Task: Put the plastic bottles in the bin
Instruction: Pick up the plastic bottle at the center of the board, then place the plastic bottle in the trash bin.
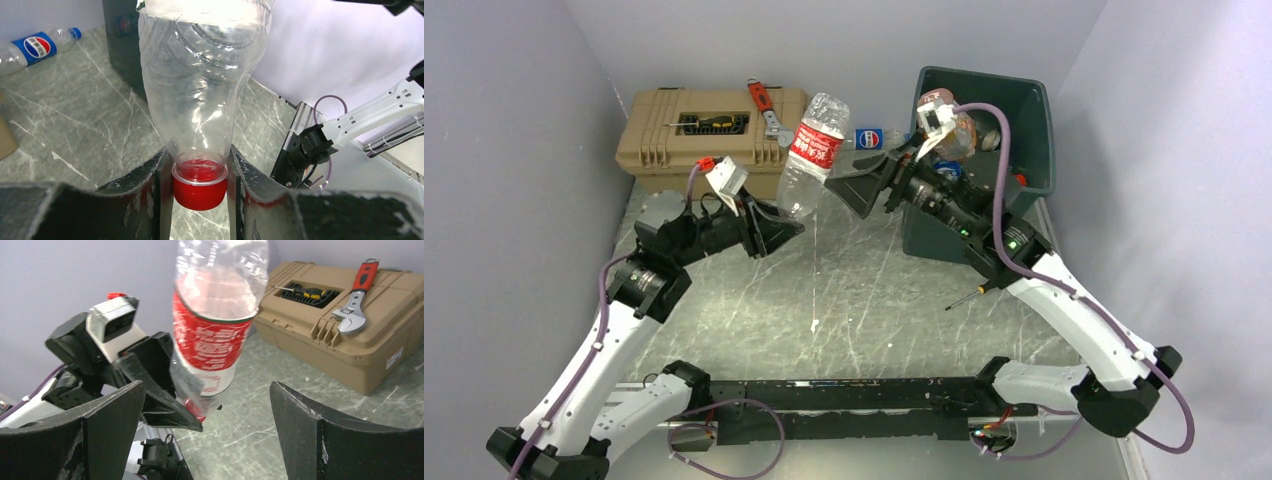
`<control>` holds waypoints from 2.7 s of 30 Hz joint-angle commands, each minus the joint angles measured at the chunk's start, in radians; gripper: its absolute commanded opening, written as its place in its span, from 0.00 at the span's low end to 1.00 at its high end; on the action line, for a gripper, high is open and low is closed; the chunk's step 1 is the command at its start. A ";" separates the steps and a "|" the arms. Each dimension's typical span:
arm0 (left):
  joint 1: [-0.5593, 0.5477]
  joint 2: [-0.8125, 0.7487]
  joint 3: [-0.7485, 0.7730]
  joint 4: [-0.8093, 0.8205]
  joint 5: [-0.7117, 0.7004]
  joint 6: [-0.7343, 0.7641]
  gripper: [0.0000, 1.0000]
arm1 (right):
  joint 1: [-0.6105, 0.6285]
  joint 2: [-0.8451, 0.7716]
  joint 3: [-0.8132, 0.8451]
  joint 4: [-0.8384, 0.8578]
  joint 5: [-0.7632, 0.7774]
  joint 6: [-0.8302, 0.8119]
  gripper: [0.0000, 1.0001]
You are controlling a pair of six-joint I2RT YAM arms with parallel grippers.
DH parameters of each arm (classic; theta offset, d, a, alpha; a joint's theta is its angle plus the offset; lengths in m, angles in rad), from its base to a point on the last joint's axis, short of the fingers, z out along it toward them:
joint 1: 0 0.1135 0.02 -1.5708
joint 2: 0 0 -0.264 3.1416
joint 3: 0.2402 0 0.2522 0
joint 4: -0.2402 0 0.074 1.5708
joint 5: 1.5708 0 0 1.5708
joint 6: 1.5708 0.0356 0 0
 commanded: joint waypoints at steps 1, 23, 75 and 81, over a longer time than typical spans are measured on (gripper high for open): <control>-0.005 -0.042 -0.017 0.065 0.061 0.046 0.00 | 0.032 0.049 0.059 0.058 0.050 0.015 1.00; -0.030 -0.090 -0.067 0.073 -0.001 -0.003 0.78 | 0.045 0.191 0.152 0.208 0.012 0.108 0.42; -0.030 0.611 0.375 0.038 -0.491 -0.205 0.88 | -0.552 -0.046 0.148 -0.103 0.237 -0.111 0.89; -0.081 0.857 0.582 0.032 -0.572 -0.280 0.87 | -0.549 -0.252 -0.084 -0.026 0.125 -0.078 0.90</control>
